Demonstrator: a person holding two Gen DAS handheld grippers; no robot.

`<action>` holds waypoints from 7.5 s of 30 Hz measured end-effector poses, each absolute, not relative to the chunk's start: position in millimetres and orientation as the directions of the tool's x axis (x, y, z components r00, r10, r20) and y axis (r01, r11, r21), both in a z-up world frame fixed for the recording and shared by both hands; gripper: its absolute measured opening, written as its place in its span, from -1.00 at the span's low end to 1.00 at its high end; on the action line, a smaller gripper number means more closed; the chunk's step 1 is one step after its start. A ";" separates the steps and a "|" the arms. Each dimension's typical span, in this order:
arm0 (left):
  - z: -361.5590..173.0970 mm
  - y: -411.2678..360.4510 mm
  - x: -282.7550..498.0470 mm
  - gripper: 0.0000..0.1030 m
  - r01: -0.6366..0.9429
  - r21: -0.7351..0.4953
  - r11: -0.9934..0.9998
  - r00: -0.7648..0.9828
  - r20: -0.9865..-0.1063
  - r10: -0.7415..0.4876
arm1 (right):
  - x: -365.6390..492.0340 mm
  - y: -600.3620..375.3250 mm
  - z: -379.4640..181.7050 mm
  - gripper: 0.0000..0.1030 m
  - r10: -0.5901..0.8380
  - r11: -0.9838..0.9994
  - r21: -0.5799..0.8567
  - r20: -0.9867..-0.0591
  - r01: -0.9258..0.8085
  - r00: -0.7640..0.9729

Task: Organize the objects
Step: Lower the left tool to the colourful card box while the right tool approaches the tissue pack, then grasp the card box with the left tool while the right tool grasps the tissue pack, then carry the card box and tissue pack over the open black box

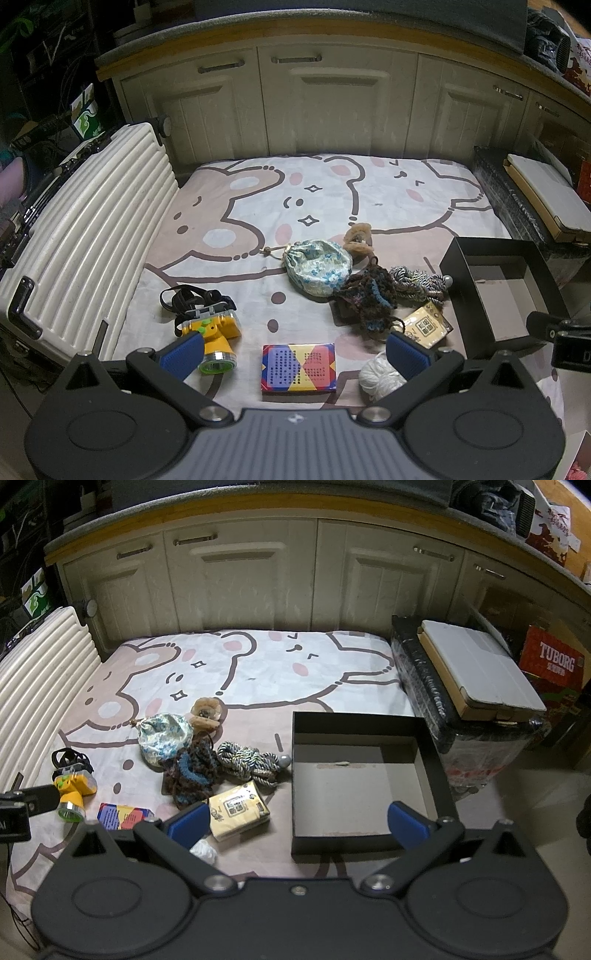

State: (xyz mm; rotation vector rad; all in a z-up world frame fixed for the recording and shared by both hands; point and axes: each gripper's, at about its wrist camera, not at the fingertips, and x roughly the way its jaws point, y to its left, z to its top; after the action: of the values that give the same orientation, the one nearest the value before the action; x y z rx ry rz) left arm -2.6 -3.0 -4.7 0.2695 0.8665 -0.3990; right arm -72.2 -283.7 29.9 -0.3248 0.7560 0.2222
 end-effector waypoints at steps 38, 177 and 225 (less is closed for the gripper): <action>35.5 -24.2 82.5 1.00 0.593 0.011 0.805 0.552 -0.733 -0.397 | -9.3 -195.0 66.4 1.00 0.196 0.926 -0.136 -0.624 -0.352 0.756; -32.5 -77.3 13.8 0.73 0.854 -0.149 0.498 0.161 -0.835 -0.526 | 6.5 -297.3 52.5 0.43 0.066 0.934 -0.192 -0.738 -0.302 0.672; -73.8 -190.0 -104.7 0.99 0.926 -0.224 0.303 -0.057 -0.878 -0.475 | 73.6 -410.8 33.7 0.43 -0.080 0.996 -0.087 -0.786 0.019 0.613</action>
State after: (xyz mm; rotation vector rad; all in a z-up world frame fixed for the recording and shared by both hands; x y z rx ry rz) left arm -104.7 -190.0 -73.8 0.5303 1.1013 -1.2344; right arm 73.6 -410.8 33.7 -0.0724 0.9088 -0.0572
